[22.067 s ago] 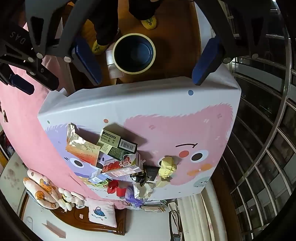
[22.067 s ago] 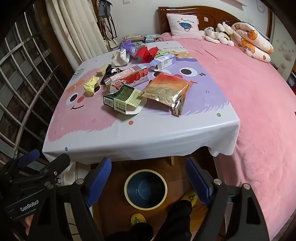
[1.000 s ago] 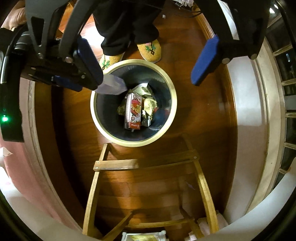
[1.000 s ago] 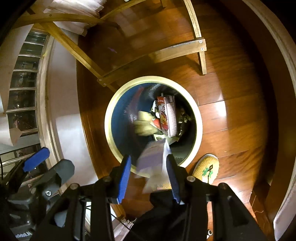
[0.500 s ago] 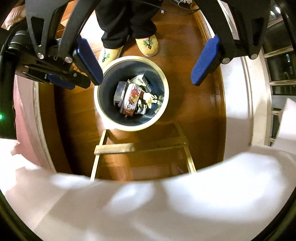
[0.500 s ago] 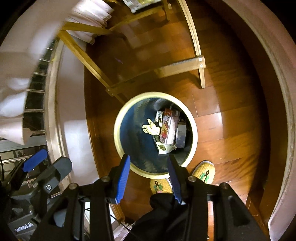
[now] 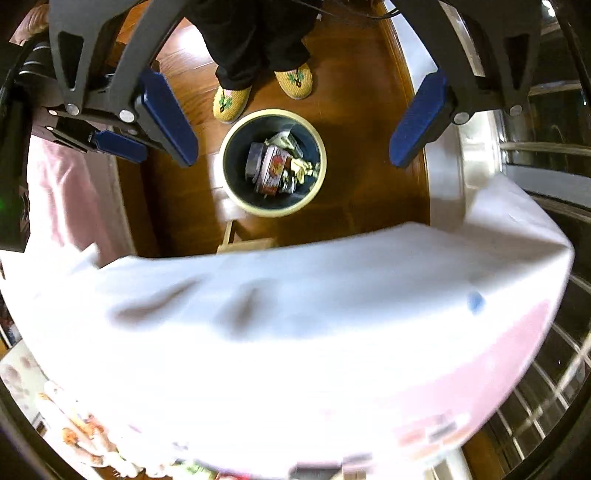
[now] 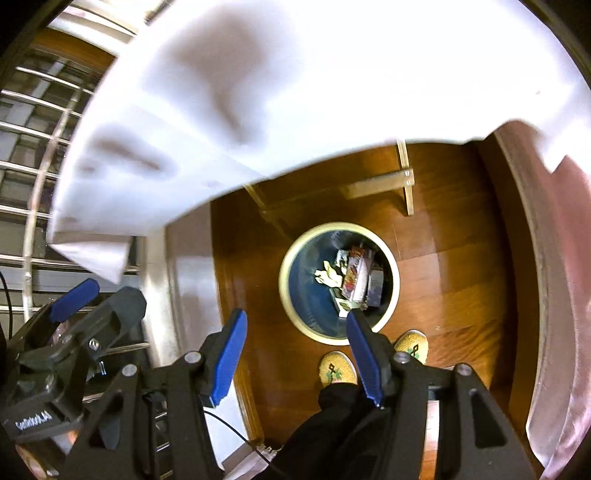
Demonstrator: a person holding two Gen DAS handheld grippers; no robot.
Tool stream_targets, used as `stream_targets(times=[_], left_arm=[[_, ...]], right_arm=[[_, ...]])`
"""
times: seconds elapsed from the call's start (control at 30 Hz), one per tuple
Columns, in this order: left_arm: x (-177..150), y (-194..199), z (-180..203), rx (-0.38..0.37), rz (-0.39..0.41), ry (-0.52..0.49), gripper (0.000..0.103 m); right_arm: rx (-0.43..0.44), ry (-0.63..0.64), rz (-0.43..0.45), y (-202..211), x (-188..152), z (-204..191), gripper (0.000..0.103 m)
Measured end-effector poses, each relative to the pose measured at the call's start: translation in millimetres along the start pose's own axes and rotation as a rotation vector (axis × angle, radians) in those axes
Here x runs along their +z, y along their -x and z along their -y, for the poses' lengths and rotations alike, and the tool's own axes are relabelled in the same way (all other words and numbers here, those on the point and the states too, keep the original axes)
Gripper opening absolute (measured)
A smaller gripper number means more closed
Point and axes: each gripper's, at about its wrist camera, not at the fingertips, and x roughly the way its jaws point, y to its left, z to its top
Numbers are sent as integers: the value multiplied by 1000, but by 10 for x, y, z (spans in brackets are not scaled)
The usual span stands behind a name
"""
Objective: Collect trash
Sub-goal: 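Raise both open tools back over the tablecloth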
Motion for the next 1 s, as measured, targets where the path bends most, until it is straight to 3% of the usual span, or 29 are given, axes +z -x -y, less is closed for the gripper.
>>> stream_targets(times=[0.47,0.67,1.0], left_arm=[[290,1182,58,-75,150,-120,102],[516,1454,-44,-53,244,-131,102],[1108,1631,-211,-23,314,-111,102]], right_arm=[[-14,46,207,1248,146,-483,62],[-41,71,303,1588,284,-639,62],[-61,84,406,1926,751,-678,62]])
